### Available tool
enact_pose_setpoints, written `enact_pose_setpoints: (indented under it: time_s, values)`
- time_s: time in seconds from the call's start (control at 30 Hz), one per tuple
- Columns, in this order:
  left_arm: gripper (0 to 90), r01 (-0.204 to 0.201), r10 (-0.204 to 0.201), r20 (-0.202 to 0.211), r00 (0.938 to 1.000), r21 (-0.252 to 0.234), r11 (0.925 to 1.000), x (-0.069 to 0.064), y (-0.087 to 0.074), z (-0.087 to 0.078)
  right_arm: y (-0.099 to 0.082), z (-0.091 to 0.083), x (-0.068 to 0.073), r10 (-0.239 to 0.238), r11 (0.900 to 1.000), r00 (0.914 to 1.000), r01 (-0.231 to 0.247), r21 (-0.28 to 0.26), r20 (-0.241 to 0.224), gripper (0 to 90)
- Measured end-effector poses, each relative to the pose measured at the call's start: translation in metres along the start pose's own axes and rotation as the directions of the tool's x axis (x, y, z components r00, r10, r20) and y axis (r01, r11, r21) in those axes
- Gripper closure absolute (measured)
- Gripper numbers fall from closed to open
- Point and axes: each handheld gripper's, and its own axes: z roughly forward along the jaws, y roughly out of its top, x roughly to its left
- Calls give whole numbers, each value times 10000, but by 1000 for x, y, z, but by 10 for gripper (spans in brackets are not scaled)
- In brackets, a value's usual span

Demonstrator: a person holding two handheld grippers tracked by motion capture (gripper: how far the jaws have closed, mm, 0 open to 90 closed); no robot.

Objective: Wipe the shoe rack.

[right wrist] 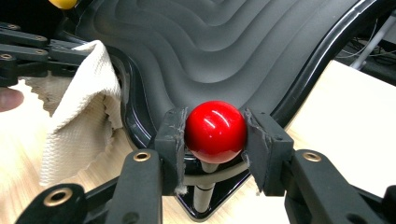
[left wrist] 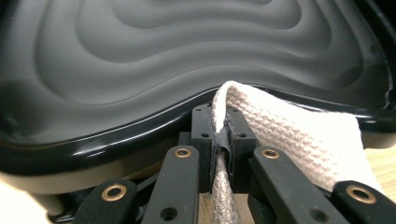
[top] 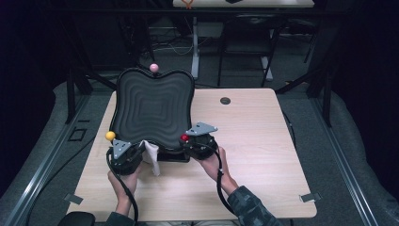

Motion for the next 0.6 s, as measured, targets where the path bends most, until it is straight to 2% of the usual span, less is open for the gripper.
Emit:
enact_pose_setpoints:
  time_s: [0.33, 0.43, 0.6]
  values:
    - [843, 205, -211, -564, 9982, -106, 9997, 16, -3, -21, 0, -2, -3, 48, 9999, 9999, -50, 93, 149, 597]
    - [842, 323, -327, -826, 9960, -68, 9995, 23, -7, -27, 0, -3, -6, 114, 9998, 9996, -119, 186, 271, 597]
    - [842, 750, -739, -1249, 9894, 39, 9972, 38, -12, -32, -1, -6, -13, 205, 9995, 9992, -212, 221, 332, 597]
